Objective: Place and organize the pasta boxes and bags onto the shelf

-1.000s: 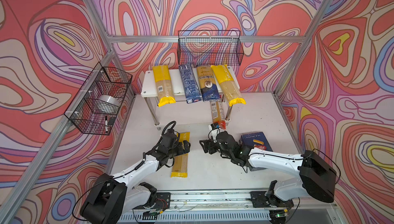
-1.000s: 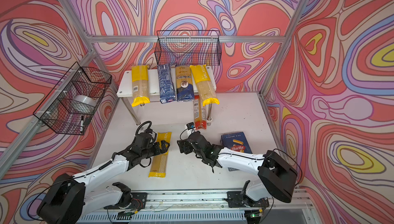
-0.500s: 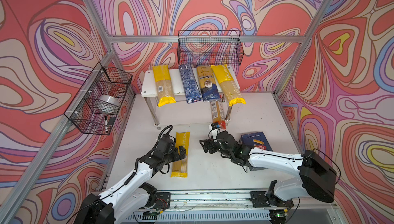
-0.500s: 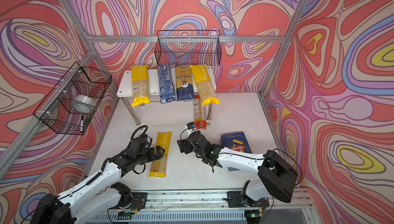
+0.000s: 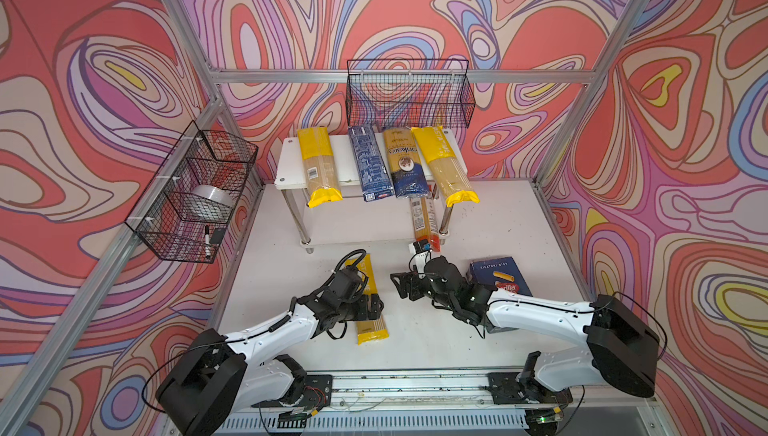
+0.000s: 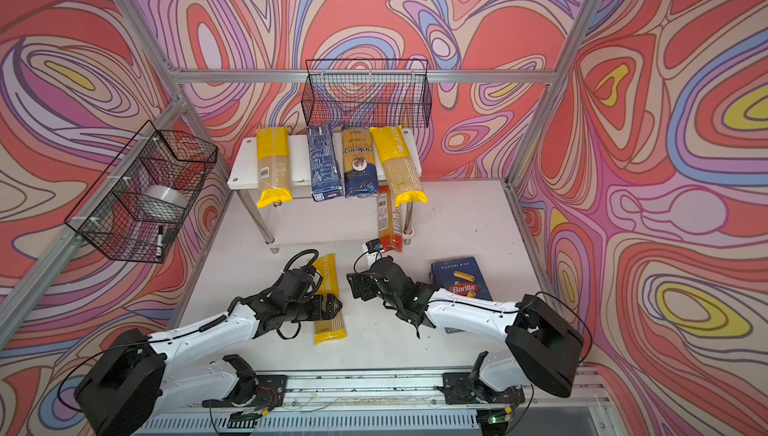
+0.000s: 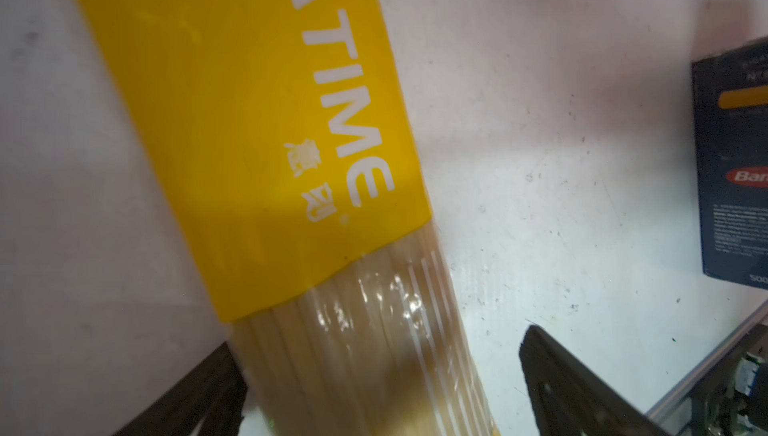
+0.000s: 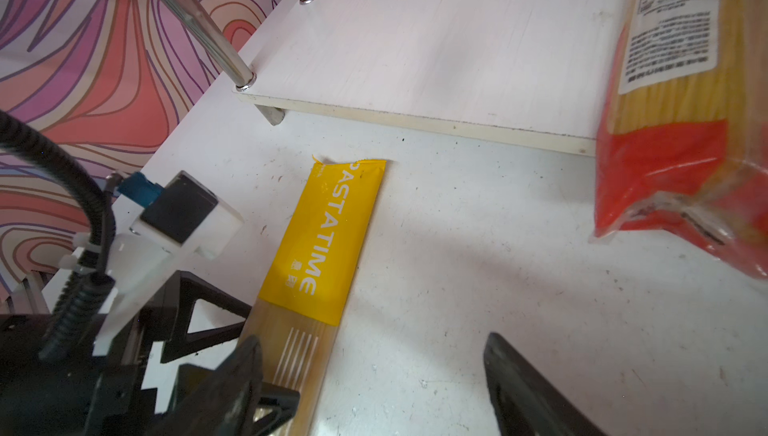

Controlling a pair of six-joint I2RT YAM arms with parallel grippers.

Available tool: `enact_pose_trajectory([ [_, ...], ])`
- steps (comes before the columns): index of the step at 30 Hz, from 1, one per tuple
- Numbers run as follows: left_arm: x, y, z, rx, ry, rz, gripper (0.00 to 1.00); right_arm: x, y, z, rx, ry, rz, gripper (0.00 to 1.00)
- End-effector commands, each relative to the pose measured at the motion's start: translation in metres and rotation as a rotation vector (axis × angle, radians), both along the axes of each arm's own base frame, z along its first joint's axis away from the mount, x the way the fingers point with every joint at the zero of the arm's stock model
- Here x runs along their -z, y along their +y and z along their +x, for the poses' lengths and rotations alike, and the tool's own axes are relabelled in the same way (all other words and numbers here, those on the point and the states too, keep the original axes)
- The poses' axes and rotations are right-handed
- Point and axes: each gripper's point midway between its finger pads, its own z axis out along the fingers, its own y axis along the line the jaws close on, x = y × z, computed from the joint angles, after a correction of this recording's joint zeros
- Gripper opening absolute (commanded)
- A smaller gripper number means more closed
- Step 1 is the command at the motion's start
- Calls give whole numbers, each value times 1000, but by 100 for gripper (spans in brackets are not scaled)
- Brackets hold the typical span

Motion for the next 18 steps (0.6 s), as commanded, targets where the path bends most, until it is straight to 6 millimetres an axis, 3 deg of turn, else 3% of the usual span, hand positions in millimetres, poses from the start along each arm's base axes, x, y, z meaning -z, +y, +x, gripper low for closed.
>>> enact_pose_trajectory([
  [1,-16,-19,11,17,-52,-37,100,-9,-7,2,21,-14,39,87],
  [3,-28,-20,20,2,-77,-28,100,-7,-11,3,30,-9,42,87],
  [8,-43,4,29,-11,-150,87,100,-6,-14,3,34,8,36,90],
  [13,-62,50,50,-84,-196,146,100,22,-2,-4,4,113,-117,91],
  [18,-82,101,64,-212,-283,181,100,28,28,-23,-77,84,-243,93],
])
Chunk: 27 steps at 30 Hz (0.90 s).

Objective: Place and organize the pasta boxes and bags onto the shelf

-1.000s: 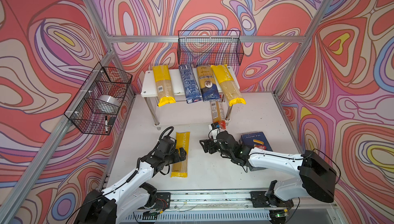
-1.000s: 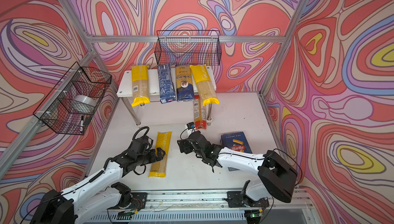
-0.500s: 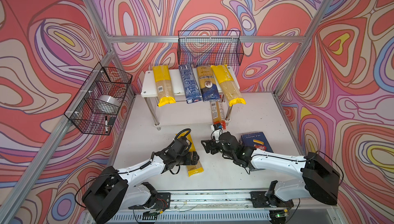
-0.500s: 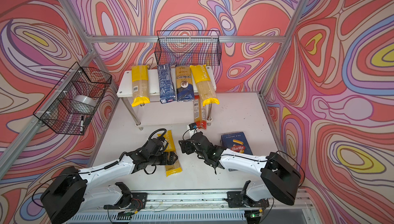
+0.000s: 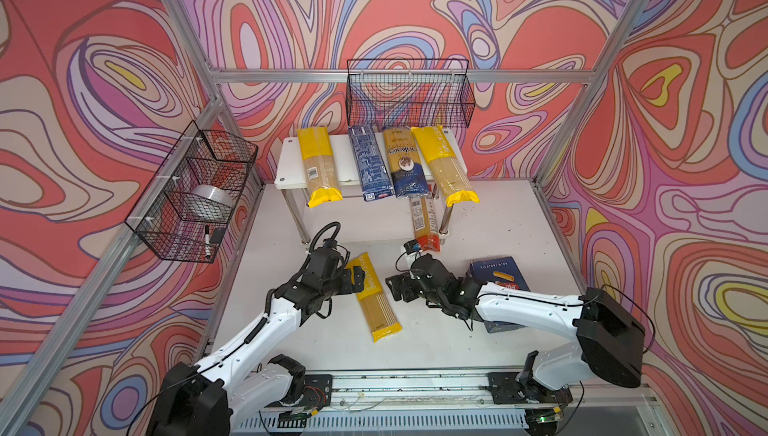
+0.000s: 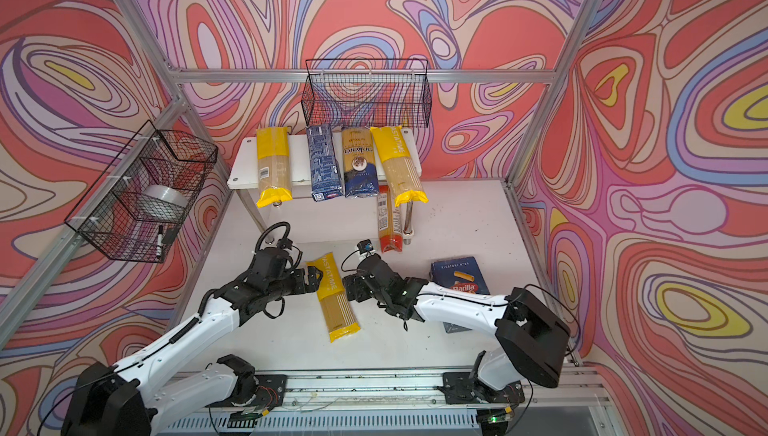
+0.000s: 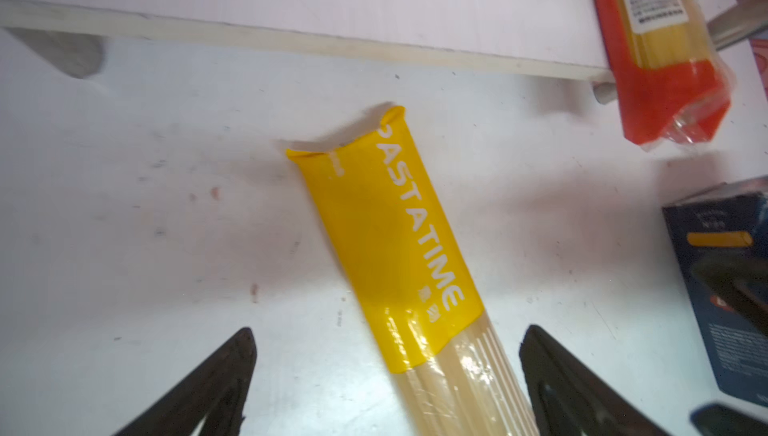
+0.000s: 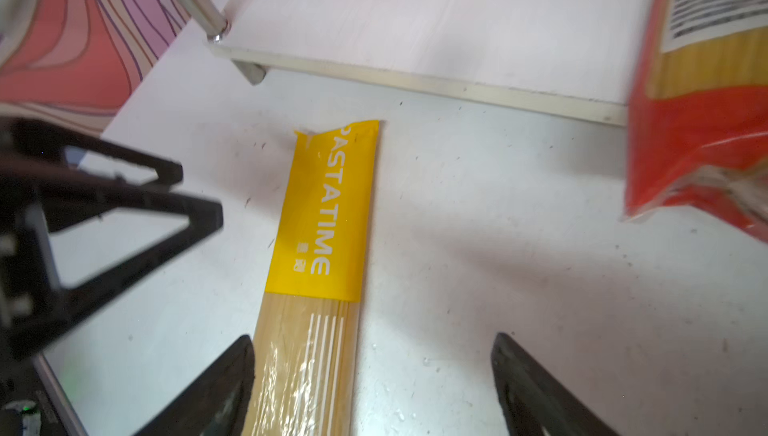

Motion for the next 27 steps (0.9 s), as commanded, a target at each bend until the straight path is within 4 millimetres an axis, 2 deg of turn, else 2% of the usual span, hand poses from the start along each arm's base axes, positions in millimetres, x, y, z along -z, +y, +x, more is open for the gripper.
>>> enact_pose_trajectory([
  [1,-6,32,0,-53,-49,70,100,12,13,-15,-72,7,-118,94],
  [4,-6,49,3,-116,-105,75,100,26,39,-27,-188,48,-169,95],
  [5,4,56,1,-134,-109,101,100,30,44,-28,-196,55,-197,95],
  [10,-4,79,1,-179,-171,217,100,52,53,-29,-195,87,-313,97],
  [14,-13,79,4,-163,-250,209,100,64,58,-31,-202,129,-345,98],
  [16,-12,82,3,-184,-248,215,100,67,61,-33,-216,144,-349,98],
  [22,-13,75,2,-139,-252,197,100,94,74,-40,-294,226,-418,98],
  [27,-12,75,2,-142,-251,197,100,94,75,-42,-303,227,-408,98],
])
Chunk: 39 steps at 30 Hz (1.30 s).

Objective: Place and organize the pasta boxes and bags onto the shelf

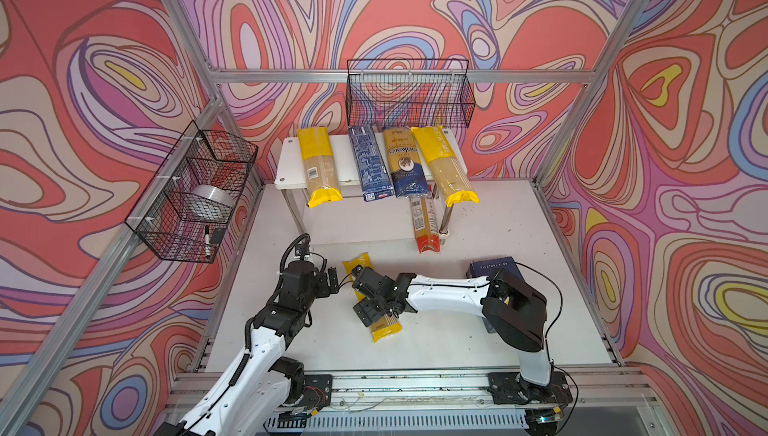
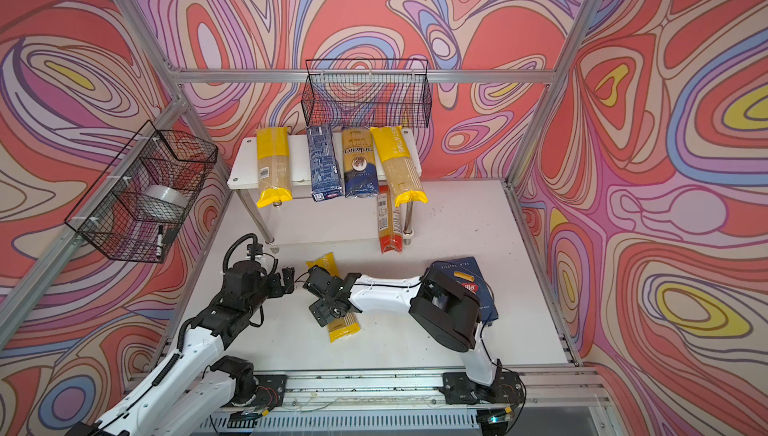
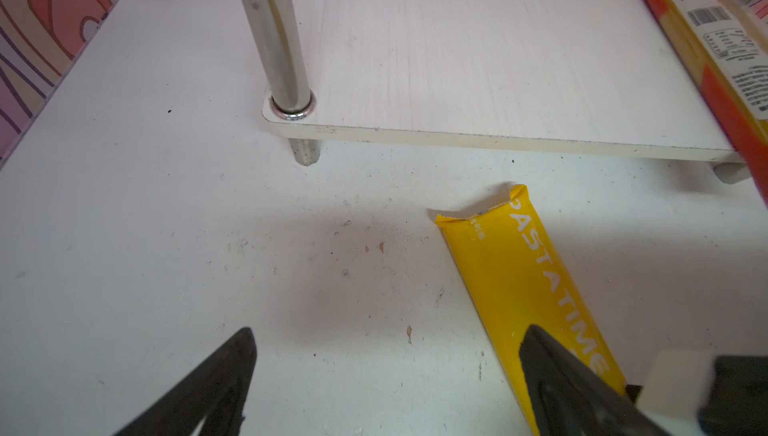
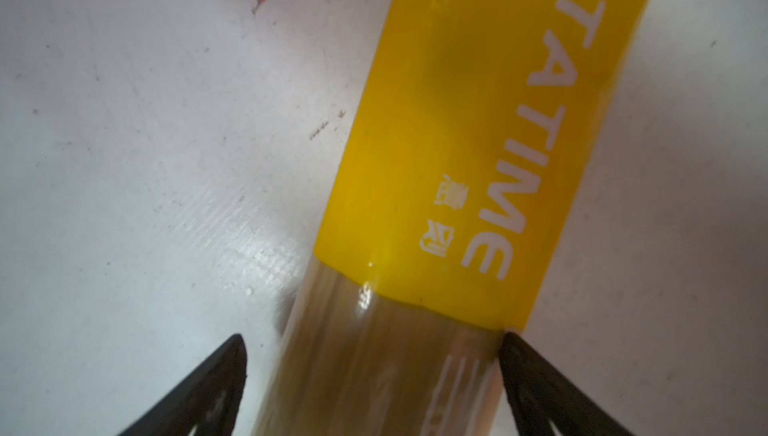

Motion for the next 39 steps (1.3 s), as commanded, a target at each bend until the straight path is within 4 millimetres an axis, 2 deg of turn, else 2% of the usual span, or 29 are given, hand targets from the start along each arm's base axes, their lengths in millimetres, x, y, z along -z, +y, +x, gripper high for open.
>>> enact_pose_trajectory([
  [1,-1,2,1,1,-17,8,100,0,-1,-8,-26,23,-4,98],
  [7,0,3,1,-8,-11,11,100,20,-8,-4,9,46,-113,97],
  [16,1,12,-1,-57,-7,14,100,24,-14,-2,44,43,-138,98],
  [20,2,19,-2,-97,-3,11,100,30,-15,-2,43,48,-169,95],
  [27,3,20,0,-97,5,2,100,31,-15,-2,42,51,-164,92],
  [39,3,22,0,-105,7,2,100,25,-21,1,68,17,-155,74],
])
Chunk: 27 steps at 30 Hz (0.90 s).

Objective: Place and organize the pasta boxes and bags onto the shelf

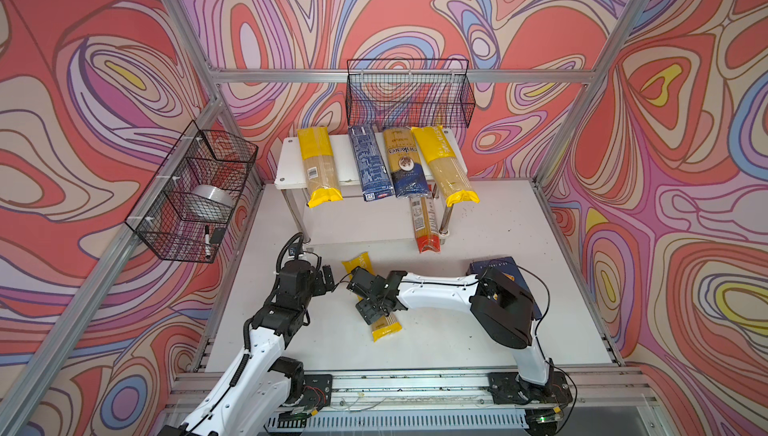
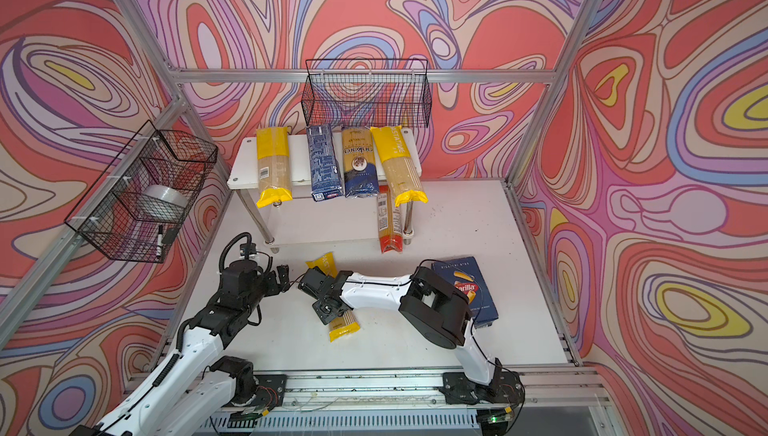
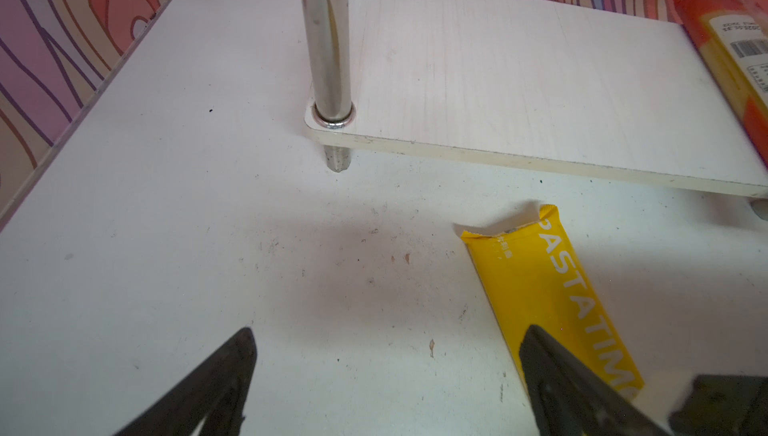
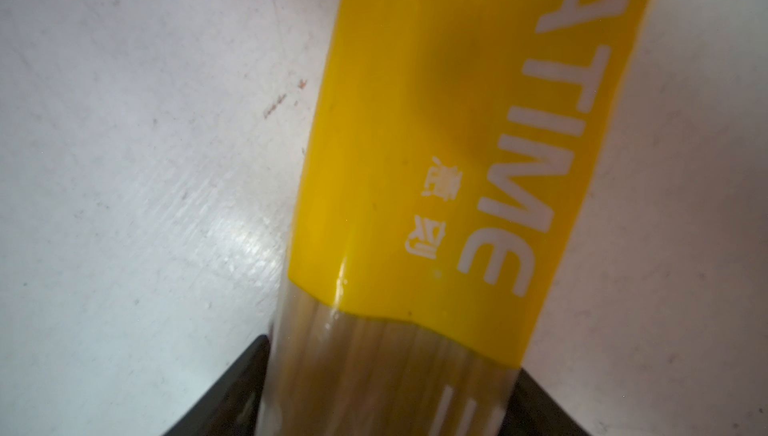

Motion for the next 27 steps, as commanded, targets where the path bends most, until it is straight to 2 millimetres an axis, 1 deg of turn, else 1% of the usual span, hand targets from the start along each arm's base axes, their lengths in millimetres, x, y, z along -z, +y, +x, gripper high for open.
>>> enact_pose_trajectory([
  [1,5,5,-3,-26,17,1,100,11,-16,-3,13,-8,-55,72],
  [3,5,5,-3,-25,17,1,100,11,-16,-2,15,-9,-54,70],
  [6,5,5,-3,-26,17,1,100,11,-17,-2,15,-11,-54,62],
  [11,5,6,-3,-34,19,3,100,7,-17,-3,17,-16,-33,54],
  [16,5,6,-3,-32,19,2,100,3,-17,-4,14,-21,-12,39],
  [19,6,7,-3,-33,20,2,100,1,-17,-4,14,-26,-1,33],
  [23,6,7,-3,-34,19,2,100,-4,-18,-4,19,-37,14,24],
  [25,5,7,-3,-33,18,2,100,-7,-18,-3,28,-46,24,18],
  [27,6,7,-3,-34,18,3,100,-13,-21,-1,42,-63,34,15],
])
